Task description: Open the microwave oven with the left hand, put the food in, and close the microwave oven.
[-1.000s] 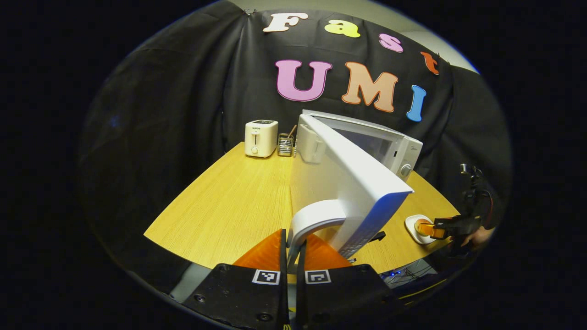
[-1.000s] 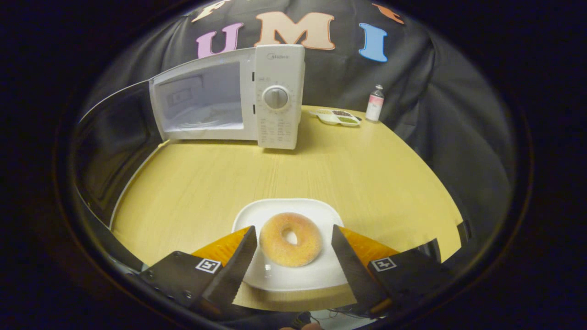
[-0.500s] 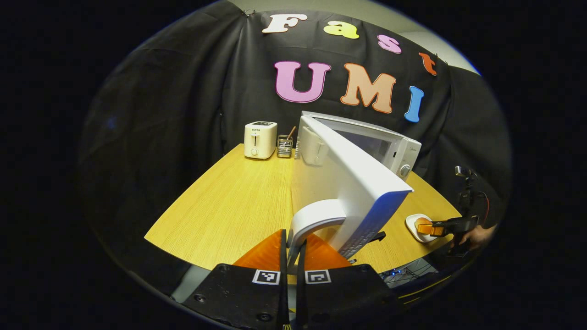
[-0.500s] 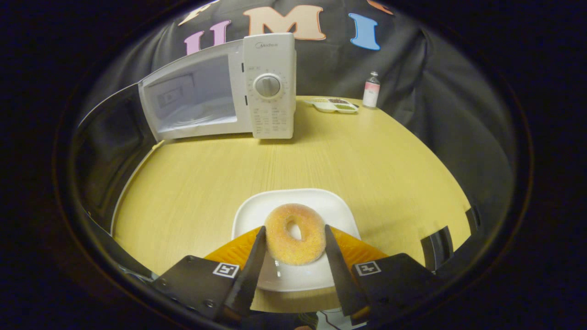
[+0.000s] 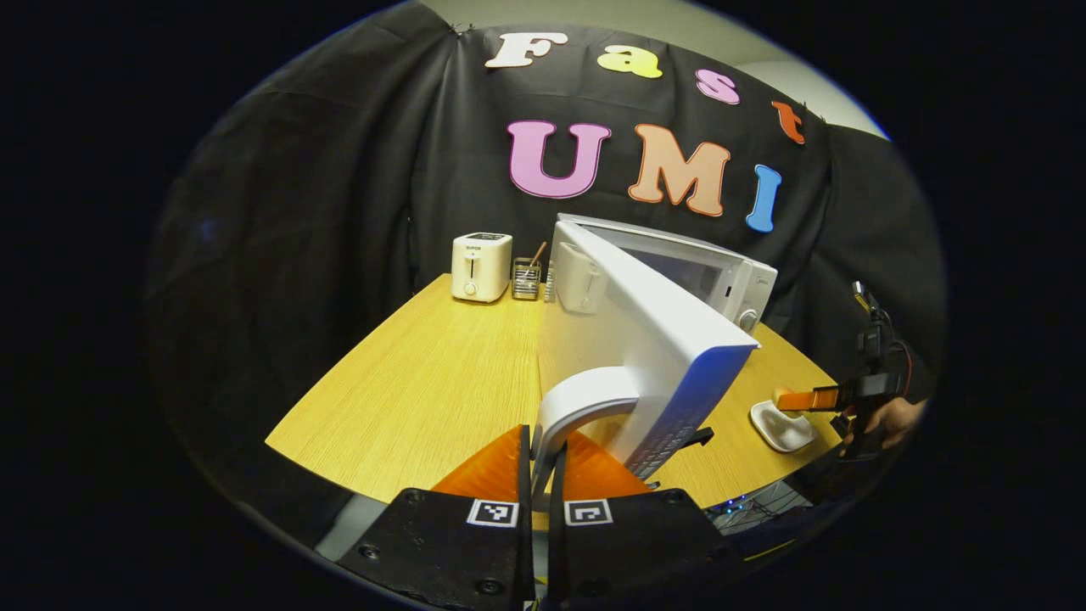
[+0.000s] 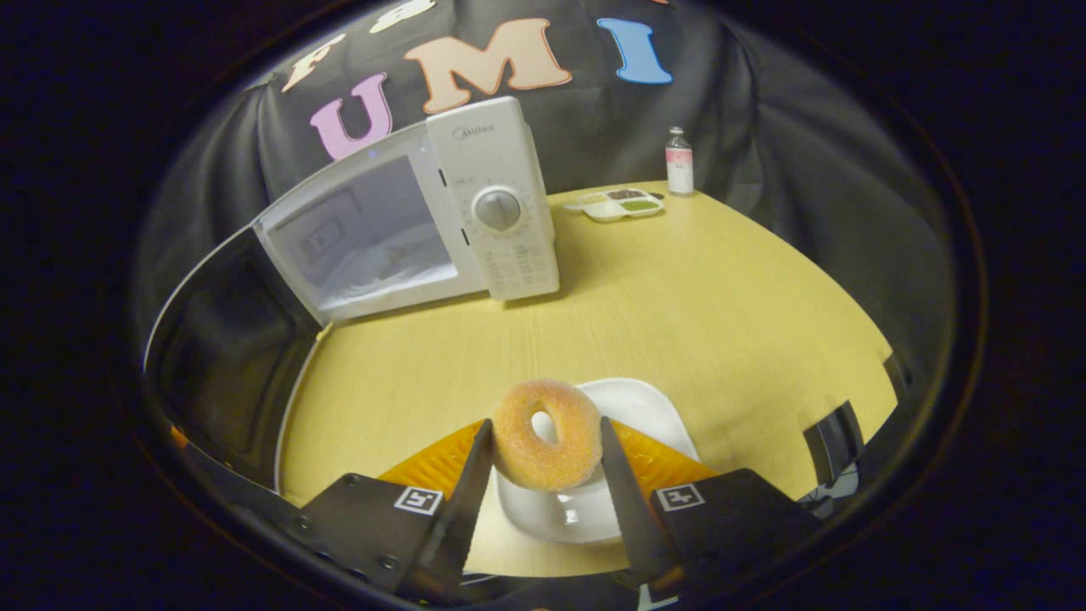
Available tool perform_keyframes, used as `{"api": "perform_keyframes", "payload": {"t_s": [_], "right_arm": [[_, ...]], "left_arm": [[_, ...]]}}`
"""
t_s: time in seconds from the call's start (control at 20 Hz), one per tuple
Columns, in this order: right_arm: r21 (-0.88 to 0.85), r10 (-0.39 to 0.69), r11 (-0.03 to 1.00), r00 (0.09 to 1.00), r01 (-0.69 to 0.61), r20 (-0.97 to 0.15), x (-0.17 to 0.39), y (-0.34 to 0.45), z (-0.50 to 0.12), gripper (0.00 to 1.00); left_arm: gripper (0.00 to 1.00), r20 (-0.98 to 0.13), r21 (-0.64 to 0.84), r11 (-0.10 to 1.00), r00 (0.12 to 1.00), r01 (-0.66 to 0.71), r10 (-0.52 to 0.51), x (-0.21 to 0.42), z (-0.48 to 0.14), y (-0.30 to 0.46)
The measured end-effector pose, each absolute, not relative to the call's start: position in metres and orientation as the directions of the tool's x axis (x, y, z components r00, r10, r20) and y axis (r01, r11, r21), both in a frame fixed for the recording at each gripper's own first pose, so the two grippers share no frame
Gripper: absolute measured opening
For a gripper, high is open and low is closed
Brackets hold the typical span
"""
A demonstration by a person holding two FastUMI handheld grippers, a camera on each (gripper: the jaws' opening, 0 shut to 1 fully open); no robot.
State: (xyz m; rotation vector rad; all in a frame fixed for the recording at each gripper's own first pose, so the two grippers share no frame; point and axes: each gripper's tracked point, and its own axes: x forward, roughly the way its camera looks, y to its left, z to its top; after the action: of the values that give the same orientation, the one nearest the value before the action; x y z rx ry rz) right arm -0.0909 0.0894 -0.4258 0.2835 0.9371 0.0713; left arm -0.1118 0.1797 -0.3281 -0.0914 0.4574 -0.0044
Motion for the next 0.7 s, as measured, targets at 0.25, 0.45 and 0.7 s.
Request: {"api": "perform_keyframes", "payload": {"t_s": [0.25, 0.45, 0.7], "right_arm": [[0.372, 0.253, 0.926, 0.635, 0.058, -0.73, -0.06, 0.124, -0.396, 0.7], [0.446, 0.306, 0.893, 0.649, 0.058, -0.697, -0.032, 0.163, -0.387, 0.7], [0.517, 0.342, 0.852, 0.662, 0.081, -0.667, -0.001, 0.209, -0.388, 0.71]], "left_arm": [[0.06, -0.437, -0.091, 0.996, 0.899, -0.01, -0.031, -0.112, -0.328, 0.18], [0.06, -0.437, -0.096, 0.995, 0.899, -0.012, -0.031, -0.113, -0.327, 0.18], [0.06, -0.442, -0.092, 0.996, 0.896, -0.013, -0.029, -0.113, -0.325, 0.181]]}}
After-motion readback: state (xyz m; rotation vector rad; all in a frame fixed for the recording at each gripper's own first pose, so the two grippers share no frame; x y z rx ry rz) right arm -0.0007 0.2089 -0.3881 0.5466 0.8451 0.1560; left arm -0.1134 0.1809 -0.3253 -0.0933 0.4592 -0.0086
